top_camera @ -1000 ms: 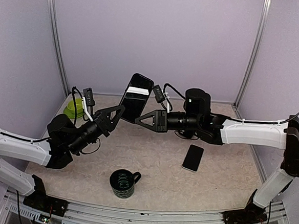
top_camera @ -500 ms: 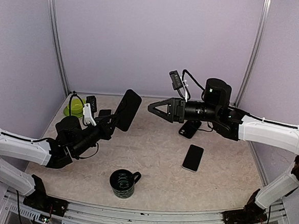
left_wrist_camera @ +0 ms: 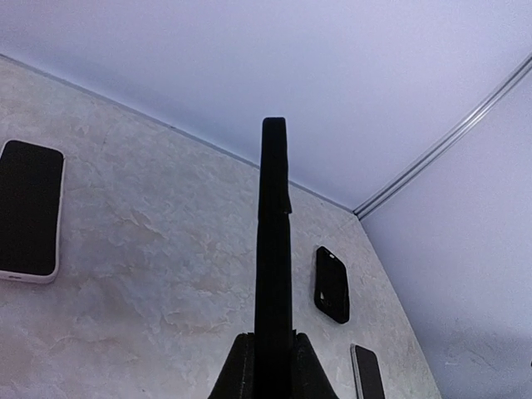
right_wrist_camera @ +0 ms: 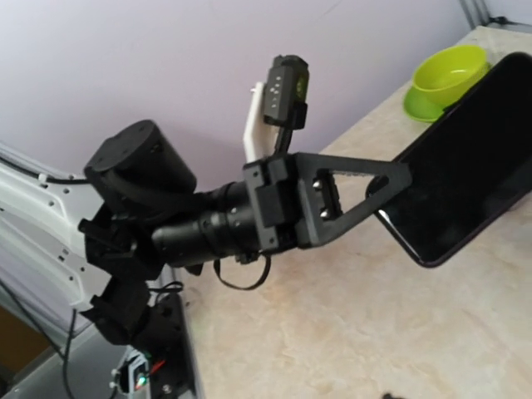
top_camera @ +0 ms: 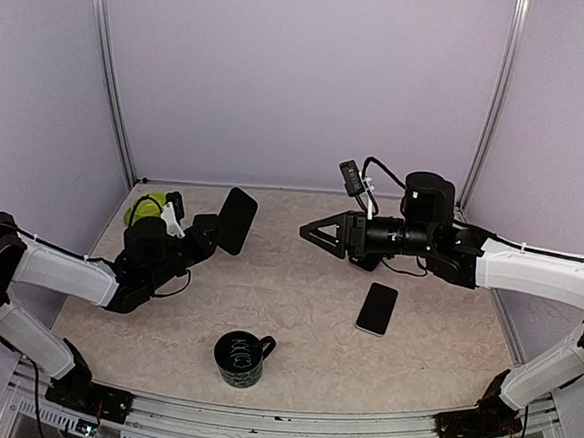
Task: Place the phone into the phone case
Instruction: Place the phone with the phone case at the center of the board.
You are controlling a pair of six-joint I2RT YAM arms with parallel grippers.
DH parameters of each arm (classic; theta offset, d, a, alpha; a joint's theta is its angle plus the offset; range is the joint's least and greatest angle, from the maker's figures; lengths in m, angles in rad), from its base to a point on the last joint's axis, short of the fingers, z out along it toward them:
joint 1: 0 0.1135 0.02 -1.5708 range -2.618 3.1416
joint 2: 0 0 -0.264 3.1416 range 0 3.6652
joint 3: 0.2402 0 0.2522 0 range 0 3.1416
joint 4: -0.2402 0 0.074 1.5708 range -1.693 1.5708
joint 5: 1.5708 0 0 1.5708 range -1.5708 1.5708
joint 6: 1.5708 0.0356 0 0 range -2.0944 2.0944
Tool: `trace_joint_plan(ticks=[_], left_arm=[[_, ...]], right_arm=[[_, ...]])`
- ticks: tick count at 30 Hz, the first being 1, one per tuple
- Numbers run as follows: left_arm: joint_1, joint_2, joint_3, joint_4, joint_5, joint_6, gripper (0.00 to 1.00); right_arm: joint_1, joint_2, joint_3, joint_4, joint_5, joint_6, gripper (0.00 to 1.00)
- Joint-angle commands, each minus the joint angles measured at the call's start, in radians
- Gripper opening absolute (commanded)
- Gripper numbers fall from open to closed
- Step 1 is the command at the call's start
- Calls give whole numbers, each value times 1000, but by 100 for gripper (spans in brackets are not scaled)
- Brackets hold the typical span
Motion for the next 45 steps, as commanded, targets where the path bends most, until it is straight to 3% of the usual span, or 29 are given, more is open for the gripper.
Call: trace_joint_plan(ticks=[1,6,18,38,45], left_arm=[[55,77,63,160,105,-113,0],[94,205,107,215,152,-189,0],[127,495,272,221,96,-286,0],[125,663,405,152,22,-312,3],[120,686,437,97,19,-318,11]], right_arm=[[-7,-58,-36,-37,69,-30,58],[-7,-89,-71,-53,105,-38,58],[-7,-134,-111,-88,146,-46,58],[-7,-131,-115,-106,168,-49,58],[-7,-133,-129,-99,171,-47,58]])
